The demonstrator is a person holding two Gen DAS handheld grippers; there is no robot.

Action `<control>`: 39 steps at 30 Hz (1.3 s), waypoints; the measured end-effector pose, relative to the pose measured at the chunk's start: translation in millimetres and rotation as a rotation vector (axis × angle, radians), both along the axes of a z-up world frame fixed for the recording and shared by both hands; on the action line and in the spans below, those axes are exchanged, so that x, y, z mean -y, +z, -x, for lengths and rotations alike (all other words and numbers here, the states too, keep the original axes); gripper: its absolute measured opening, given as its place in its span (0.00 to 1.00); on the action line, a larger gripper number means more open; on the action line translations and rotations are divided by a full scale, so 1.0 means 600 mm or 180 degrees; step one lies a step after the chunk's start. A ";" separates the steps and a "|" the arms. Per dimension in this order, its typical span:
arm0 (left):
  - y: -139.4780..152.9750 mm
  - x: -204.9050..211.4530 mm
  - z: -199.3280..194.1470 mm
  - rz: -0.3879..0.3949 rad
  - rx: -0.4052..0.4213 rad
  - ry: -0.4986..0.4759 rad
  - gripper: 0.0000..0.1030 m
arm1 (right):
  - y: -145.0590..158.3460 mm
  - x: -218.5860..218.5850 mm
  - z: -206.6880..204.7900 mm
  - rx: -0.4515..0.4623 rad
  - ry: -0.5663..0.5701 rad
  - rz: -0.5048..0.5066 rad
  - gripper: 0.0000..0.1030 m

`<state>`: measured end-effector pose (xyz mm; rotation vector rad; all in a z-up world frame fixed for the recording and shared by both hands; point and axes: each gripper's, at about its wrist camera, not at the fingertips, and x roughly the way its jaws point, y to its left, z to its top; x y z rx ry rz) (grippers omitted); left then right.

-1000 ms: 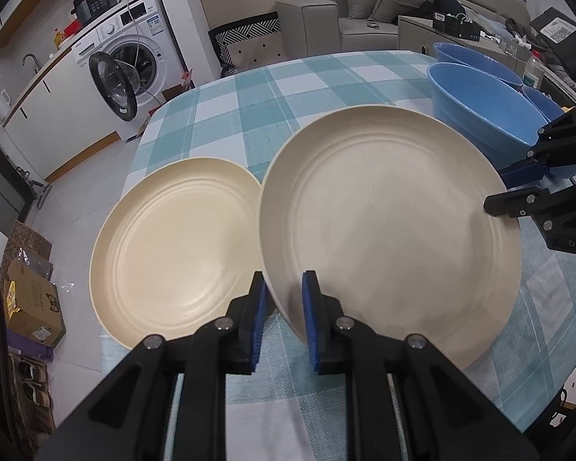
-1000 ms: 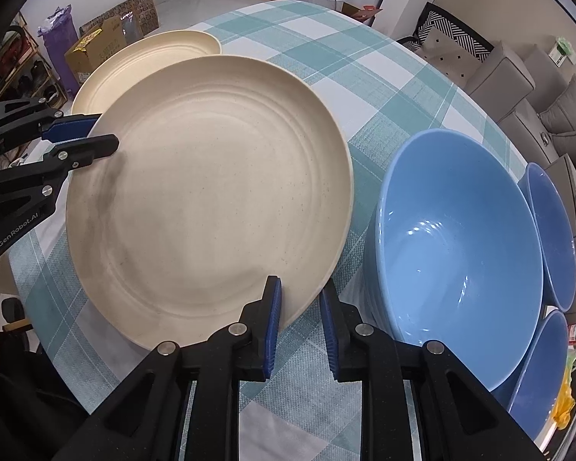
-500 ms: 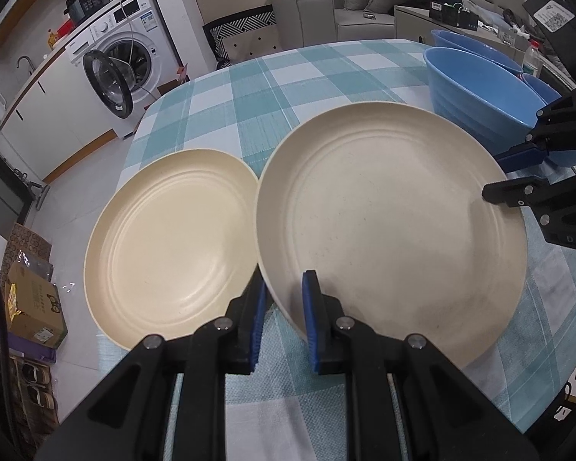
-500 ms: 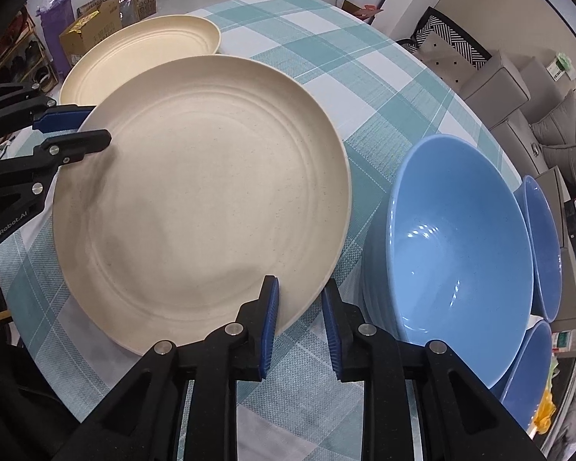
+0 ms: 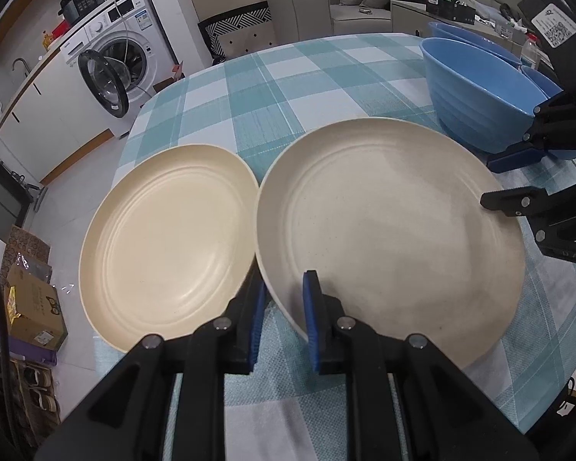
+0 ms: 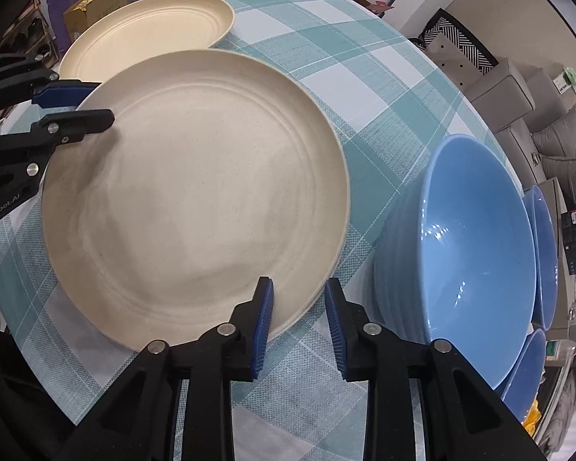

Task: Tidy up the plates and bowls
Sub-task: 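Open the left gripper while the right gripper also opens, releasing the plate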

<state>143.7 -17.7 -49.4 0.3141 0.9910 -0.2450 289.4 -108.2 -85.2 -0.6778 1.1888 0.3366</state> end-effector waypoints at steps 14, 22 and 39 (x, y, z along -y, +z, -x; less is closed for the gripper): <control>-0.013 0.013 0.010 -0.0154 0.0063 -0.0123 0.29 | 0.006 -0.003 -0.001 -0.0010 0.0005 -0.0157 0.43; -0.013 0.009 0.014 -0.0128 0.0094 -0.0147 0.29 | 0.021 0.001 0.001 0.0026 -0.0017 -0.0282 0.50; 0.031 -0.015 0.043 0.0212 0.0241 -0.0149 0.47 | 0.053 0.003 0.012 0.0082 -0.0037 -0.0769 0.74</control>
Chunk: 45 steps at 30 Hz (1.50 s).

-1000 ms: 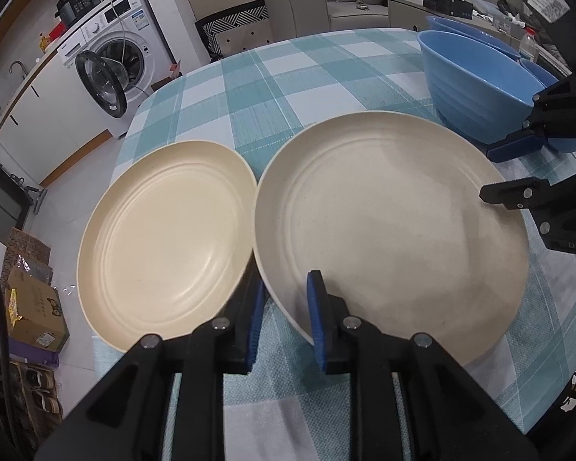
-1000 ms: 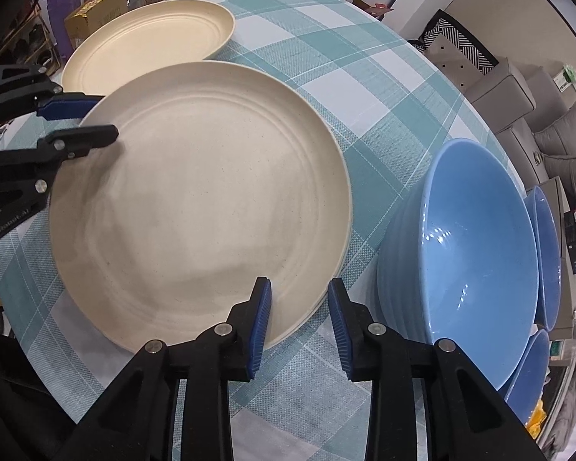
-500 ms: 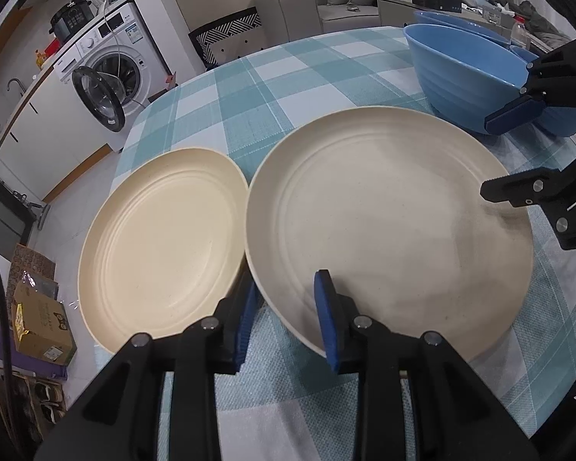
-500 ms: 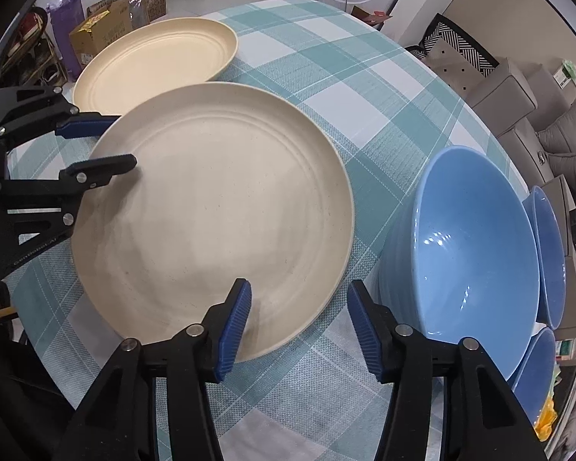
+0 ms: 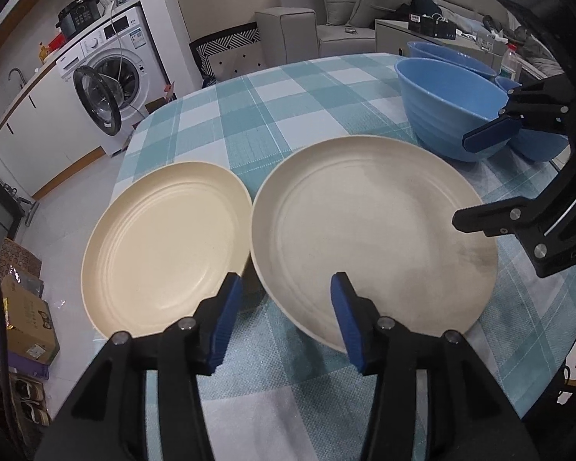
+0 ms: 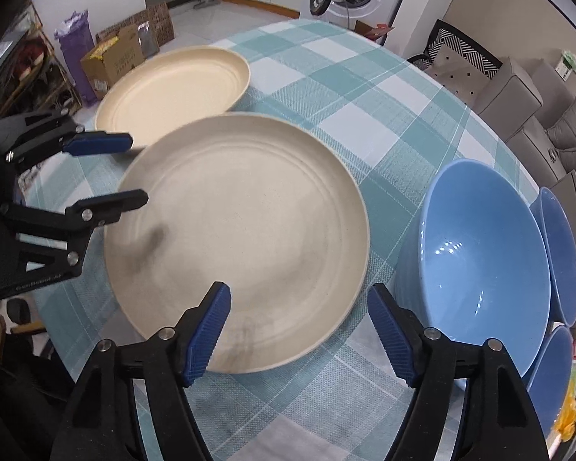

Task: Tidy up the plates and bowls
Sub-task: 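Open the left gripper while the right gripper also opens, releasing the plate, then raise both grippers away from the stacked plates, then move both grippers toward the rim of the single beige plate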

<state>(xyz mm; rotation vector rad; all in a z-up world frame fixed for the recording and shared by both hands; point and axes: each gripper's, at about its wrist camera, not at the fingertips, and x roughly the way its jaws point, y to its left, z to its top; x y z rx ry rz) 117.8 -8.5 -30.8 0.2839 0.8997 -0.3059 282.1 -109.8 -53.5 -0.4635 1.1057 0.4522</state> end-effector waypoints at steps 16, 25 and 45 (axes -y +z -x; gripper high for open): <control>0.073 -0.116 0.051 0.0530 0.0310 0.0640 0.95 | 0.082 0.005 0.014 0.0412 -0.0117 -0.0724 0.99; 0.082 -0.168 0.053 0.0605 0.0337 0.1029 1.00 | 0.111 0.002 0.008 0.0576 -0.0165 -0.0946 0.99; 0.108 -0.224 0.037 0.0571 0.0589 0.1232 1.00 | 0.162 -0.042 -0.027 0.0690 -0.0190 -0.1176 0.99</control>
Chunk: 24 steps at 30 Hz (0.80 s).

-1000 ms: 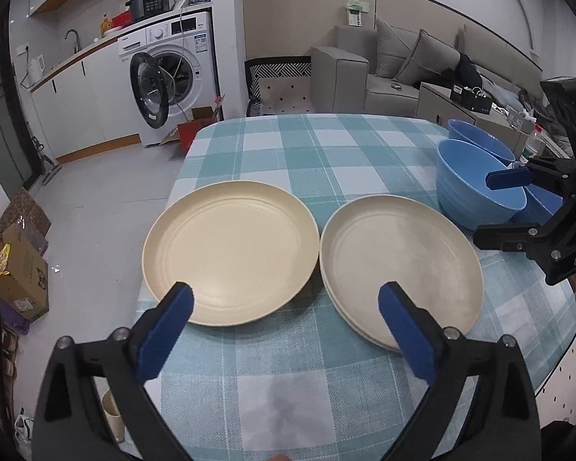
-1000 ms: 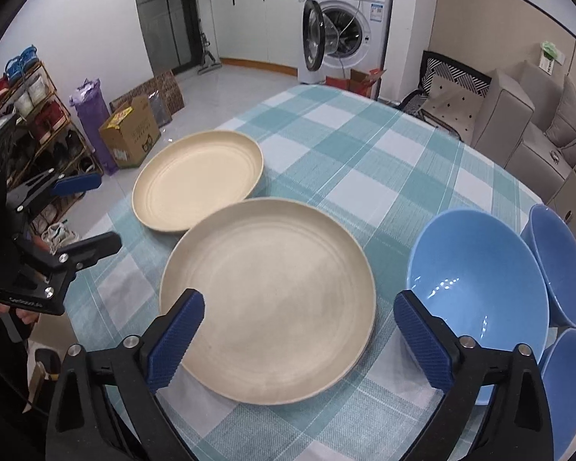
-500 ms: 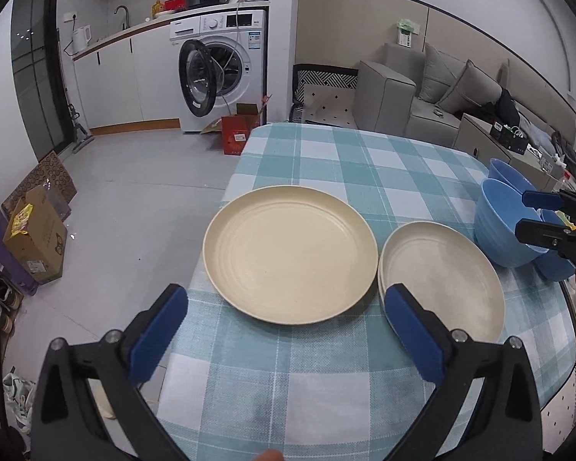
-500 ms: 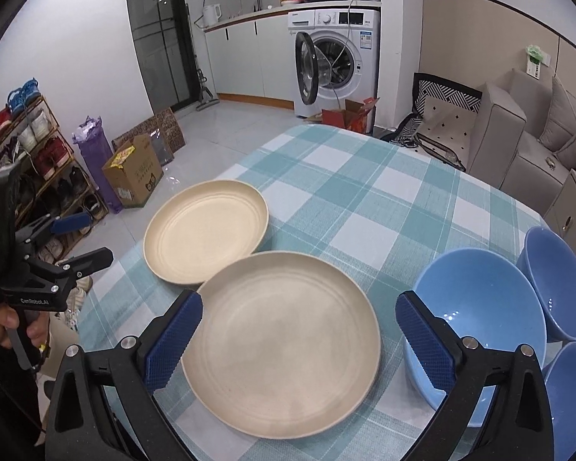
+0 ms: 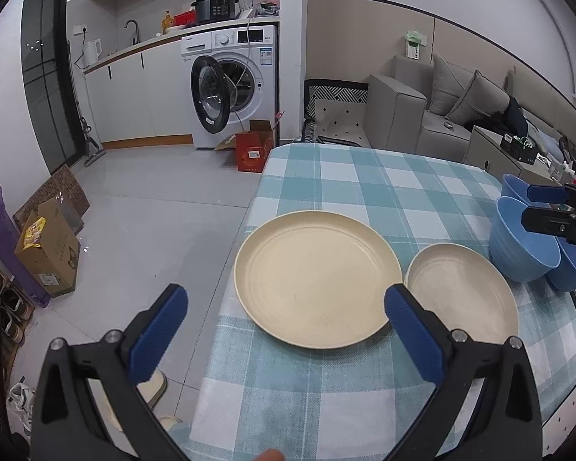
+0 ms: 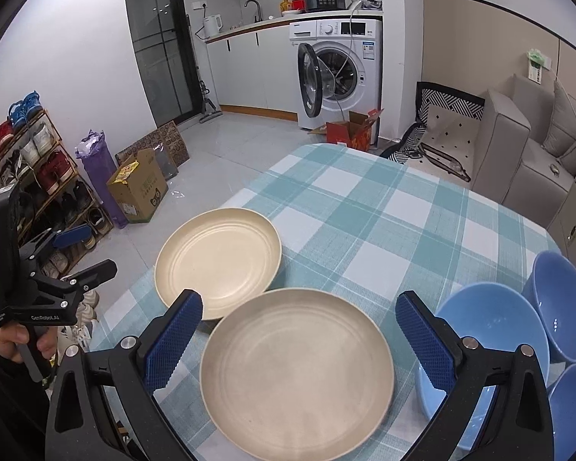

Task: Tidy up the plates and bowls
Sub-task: 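Move both grippers toward the rim of the single beige plate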

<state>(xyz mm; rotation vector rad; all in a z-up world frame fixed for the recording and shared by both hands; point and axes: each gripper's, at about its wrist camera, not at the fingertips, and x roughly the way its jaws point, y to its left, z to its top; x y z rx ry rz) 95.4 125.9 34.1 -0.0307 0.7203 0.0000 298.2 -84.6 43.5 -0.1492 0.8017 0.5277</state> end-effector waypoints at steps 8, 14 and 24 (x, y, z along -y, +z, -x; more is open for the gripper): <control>0.001 -0.011 -0.020 -0.0006 0.0027 0.0061 1.00 | 0.019 -0.036 -0.018 0.0023 0.0053 -0.0071 0.99; -0.008 -0.030 -0.040 0.0020 -0.0025 0.0166 1.00 | 0.023 -0.055 -0.039 0.0040 0.0027 -0.0093 0.99; -0.037 -0.051 -0.074 0.0043 -0.0173 0.0297 1.00 | 0.006 -0.097 -0.083 -0.0096 0.0097 -0.0050 0.99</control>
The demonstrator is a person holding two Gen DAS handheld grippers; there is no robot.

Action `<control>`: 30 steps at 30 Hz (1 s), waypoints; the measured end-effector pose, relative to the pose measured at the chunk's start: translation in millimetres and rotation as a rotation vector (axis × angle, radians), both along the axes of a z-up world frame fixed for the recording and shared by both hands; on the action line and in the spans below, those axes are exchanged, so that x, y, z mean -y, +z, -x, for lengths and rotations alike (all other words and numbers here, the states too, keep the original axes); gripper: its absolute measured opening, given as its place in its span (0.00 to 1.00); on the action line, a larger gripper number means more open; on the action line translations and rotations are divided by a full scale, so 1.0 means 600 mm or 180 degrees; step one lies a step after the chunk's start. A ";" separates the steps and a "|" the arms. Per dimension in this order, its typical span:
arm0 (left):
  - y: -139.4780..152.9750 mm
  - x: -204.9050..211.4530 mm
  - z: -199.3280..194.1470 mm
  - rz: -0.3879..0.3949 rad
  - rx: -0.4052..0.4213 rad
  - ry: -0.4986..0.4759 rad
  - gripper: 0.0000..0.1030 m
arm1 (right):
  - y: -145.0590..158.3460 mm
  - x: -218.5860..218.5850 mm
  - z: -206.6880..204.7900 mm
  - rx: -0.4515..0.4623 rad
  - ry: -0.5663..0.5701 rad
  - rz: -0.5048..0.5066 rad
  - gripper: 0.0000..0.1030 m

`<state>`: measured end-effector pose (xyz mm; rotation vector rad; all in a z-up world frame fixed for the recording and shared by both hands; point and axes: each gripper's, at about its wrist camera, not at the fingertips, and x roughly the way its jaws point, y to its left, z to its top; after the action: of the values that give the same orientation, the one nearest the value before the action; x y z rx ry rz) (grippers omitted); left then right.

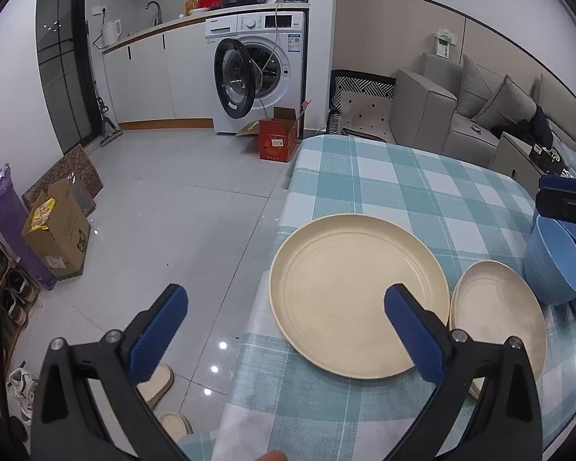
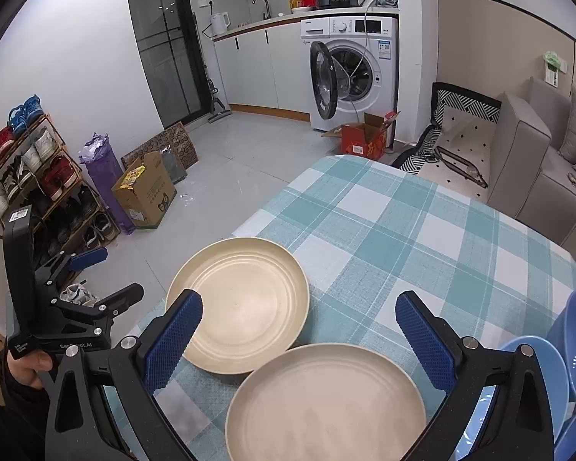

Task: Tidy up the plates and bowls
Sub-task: 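Move both grippers toward the rim of the single beige plate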

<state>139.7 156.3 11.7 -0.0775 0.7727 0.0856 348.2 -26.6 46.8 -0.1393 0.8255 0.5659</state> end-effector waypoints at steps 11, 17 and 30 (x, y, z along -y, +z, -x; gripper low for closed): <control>-0.044 -0.009 -0.034 -0.0006 -0.0151 0.0075 1.00 | -0.063 -0.020 -0.052 -0.0219 -0.0140 0.0101 0.99; -0.066 -0.012 -0.051 0.0011 -0.0242 0.0098 1.00 | -0.100 -0.016 -0.080 -0.0352 -0.0216 0.0166 0.99; -0.108 -0.016 -0.070 -0.0001 -0.0406 0.0133 1.00 | -0.176 -0.045 -0.109 -0.0572 -0.0136 0.0468 0.99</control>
<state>181.7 166.0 -52.9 -0.0886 0.8987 0.1312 413.4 0.6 -59.0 -0.2069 1.0430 0.4820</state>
